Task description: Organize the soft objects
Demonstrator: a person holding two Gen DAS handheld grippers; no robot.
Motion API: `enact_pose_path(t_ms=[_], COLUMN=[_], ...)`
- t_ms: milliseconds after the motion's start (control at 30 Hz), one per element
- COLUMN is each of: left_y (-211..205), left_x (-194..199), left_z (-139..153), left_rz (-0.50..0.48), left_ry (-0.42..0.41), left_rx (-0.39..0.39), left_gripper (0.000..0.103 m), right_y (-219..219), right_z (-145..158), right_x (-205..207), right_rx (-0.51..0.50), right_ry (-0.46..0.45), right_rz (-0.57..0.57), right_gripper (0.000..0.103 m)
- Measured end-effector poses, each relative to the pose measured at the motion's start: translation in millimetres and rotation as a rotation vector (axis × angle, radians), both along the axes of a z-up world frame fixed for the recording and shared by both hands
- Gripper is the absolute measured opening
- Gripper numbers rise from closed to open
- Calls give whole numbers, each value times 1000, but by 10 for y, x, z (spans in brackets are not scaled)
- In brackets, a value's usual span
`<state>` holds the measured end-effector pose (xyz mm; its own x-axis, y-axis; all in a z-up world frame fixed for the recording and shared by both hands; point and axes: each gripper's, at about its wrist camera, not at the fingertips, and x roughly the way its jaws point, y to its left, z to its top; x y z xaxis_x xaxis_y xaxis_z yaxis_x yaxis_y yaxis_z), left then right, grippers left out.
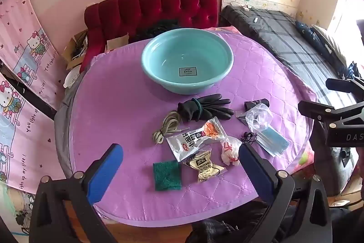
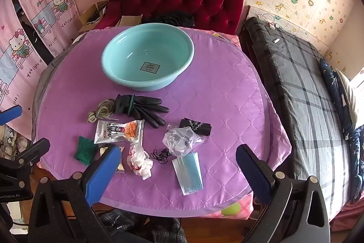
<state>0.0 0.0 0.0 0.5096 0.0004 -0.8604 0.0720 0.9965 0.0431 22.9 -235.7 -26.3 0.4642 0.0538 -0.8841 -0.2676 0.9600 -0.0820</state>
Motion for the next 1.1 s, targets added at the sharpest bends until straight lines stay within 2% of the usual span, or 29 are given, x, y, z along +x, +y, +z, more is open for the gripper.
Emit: enact_pose_path(t_ms=[100,167,367,1100], left_y=[-3,0,26,74], left_x=[0,-1,-26,-86], left_z=[0,0,28,73], left_rz=[5,3,15,14], left_ry=[-3,-7,-10,-16], left_rx=[12,7,5,-1], left_gripper=[103,103,103,103], right_y=[-2,45,-29,16], right_z=[17,45,44,68], right_x=[6,-36,-38,-96], right_rx=[1,-33,-4,-6], right_ry=[-10,-31,-27,-28], right_rz=[2,9,7,15], right_gripper=[103,103,103,103])
